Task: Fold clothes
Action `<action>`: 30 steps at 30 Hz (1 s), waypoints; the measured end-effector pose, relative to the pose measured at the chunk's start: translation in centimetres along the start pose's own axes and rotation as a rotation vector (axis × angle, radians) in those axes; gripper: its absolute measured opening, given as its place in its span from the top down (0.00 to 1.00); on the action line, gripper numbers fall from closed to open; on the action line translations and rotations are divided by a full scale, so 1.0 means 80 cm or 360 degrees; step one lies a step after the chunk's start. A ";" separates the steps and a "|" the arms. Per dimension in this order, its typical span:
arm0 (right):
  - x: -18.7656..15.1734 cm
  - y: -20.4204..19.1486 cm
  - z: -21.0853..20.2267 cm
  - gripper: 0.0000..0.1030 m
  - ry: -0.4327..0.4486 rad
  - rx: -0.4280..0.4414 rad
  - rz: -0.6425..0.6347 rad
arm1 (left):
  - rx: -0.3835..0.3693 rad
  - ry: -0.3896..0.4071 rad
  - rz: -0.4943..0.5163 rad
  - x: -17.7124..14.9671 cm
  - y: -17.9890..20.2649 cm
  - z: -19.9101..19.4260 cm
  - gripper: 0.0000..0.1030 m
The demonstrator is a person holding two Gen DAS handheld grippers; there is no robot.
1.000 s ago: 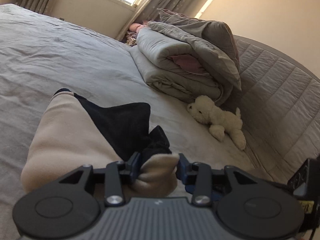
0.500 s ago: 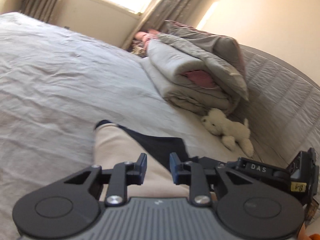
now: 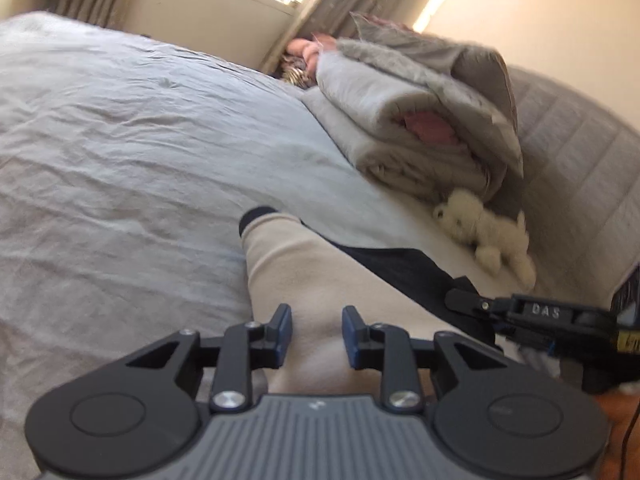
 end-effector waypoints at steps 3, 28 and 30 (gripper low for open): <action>-0.015 0.010 0.007 0.77 -0.0049 -0.0064 -0.0002 | 0.0028 0.0071 0.0077 0.002 0.006 -0.006 0.72; -0.022 0.013 0.005 0.28 -0.0104 -0.0107 -0.0118 | 0.0061 -0.0005 -0.0021 0.019 -0.016 -0.002 0.25; -0.026 0.028 0.013 0.28 -0.0152 -0.0060 0.0034 | 0.0011 -0.0165 -0.0192 0.013 -0.031 0.026 0.25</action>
Point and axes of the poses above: each gripper's, at about its wrist camera, not at the fingertips, and z roughly the way its jaws point, y to its right, x to its top, the point moved 5 cm from there along z, roughly the way its jaws point, and after that the axes turned 15 degrees about x, right-handed, at the moved point
